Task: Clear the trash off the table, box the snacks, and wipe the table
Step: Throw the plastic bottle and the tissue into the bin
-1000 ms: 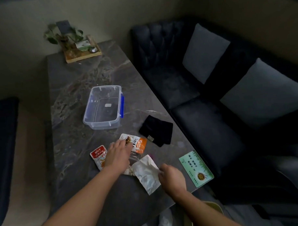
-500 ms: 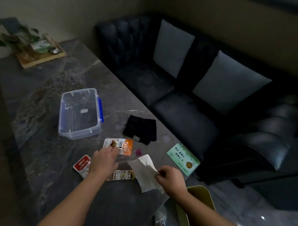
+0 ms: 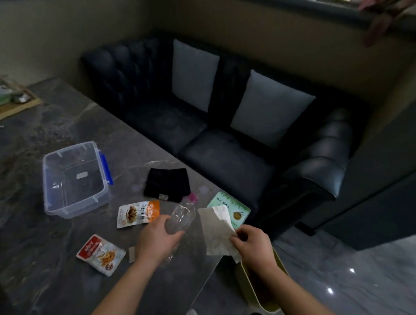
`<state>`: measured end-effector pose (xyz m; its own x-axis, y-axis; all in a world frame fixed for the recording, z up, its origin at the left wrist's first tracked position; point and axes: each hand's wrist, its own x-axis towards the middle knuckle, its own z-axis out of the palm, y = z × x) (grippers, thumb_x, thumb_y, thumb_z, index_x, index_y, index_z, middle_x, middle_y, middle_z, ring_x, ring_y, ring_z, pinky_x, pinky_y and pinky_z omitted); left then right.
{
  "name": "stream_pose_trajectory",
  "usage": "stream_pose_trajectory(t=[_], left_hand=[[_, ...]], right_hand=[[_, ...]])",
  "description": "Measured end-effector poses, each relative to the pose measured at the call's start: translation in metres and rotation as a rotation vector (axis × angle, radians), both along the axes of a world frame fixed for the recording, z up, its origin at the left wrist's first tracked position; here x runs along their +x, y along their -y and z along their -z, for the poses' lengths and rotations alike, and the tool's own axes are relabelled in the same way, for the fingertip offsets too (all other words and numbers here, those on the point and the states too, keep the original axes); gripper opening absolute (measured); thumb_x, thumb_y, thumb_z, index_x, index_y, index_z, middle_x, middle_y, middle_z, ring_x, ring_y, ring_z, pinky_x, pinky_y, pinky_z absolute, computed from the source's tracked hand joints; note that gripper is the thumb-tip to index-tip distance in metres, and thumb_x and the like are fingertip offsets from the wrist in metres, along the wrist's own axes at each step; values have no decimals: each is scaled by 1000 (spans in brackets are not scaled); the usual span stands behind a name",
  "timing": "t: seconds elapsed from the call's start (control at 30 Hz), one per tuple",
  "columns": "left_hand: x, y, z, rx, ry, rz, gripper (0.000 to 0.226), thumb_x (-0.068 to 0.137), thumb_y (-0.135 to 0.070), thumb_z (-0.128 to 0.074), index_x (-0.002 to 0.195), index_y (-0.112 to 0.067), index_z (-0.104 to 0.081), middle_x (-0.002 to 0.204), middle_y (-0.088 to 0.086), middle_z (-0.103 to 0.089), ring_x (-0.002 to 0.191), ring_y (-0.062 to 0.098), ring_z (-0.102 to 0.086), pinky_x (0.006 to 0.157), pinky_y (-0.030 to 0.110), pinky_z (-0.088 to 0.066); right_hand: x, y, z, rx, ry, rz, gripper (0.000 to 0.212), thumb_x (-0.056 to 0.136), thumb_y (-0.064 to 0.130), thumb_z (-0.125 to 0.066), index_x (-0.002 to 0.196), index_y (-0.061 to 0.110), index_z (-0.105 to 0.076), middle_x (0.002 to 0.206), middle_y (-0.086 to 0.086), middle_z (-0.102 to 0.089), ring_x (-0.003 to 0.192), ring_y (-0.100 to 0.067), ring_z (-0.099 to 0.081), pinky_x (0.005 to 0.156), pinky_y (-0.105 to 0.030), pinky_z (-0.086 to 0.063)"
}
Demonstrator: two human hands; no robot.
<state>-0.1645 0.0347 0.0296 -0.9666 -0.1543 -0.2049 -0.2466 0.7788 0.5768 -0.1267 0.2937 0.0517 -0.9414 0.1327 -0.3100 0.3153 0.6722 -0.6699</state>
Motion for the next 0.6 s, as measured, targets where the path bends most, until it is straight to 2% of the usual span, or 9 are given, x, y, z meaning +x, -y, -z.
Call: stream_pose_trajectory(t=[0.1, 0.17, 0.23, 0.3, 0.4, 0.47, 0.6], left_hand=[[3, -35, -4, 9, 9, 30, 60, 69, -55, -77, 119, -27, -62, 101, -4, -68, 96, 21, -64, 73, 30, -44], [6, -62, -5, 18, 4, 60, 56, 68, -56, -76, 116, -29, -62, 90, -12, -60, 90, 17, -62, 71, 30, -42], [9, -91, -4, 13, 8, 98, 57, 70, -58, -75, 117, -30, -61, 89, -15, -57, 84, 13, -57, 69, 29, -41], [13, -123, -2, 2, 25, 136, 60, 72, -59, -73, 122, -29, -59, 101, -10, -63, 88, 14, -57, 71, 31, -44], [21, -172, 4, -13, 56, 170, 64, 72, -60, -72, 125, -28, -57, 114, -5, -66, 101, 19, -62, 77, 32, -48], [28, -203, 9, -14, 78, 178, 62, 71, -60, -71, 123, -29, -58, 113, -6, -67, 101, 19, -62, 79, 34, -50], [45, -259, 20, -13, 129, 163, 57, 71, -61, -71, 117, -29, -59, 97, -11, -63, 91, 17, -61, 77, 34, -51]], right_hand=[[11, -29, -6, -14, -5, 81, 11, 90, 29, -73, 85, 38, -69, 82, 15, -70, 72, 2, -66, 56, -14, -49], [19, -51, -7, -21, -15, 134, 11, 90, 29, -73, 83, 36, -69, 79, 14, -69, 70, 2, -65, 52, -11, -45], [28, -77, -6, -37, -15, 182, 9, 91, 28, -72, 85, 34, -70, 78, 14, -69, 68, 5, -64, 50, -8, -44], [37, -105, -2, -50, -10, 214, 5, 91, 28, -72, 88, 32, -72, 79, 14, -69, 69, 4, -64, 51, -10, -46], [48, -151, 8, -70, 17, 238, 3, 91, 28, -73, 91, 31, -72, 83, 13, -70, 75, -3, -66, 62, -17, -51], [54, -181, 16, -83, 43, 238, 5, 91, 29, -72, 91, 34, -70, 85, 14, -69, 77, -2, -66, 65, -19, -53], [68, -233, 36, -74, 108, 233, 7, 90, 31, -72, 88, 35, -67, 83, 15, -68, 74, -2, -65, 62, -17, -50]])
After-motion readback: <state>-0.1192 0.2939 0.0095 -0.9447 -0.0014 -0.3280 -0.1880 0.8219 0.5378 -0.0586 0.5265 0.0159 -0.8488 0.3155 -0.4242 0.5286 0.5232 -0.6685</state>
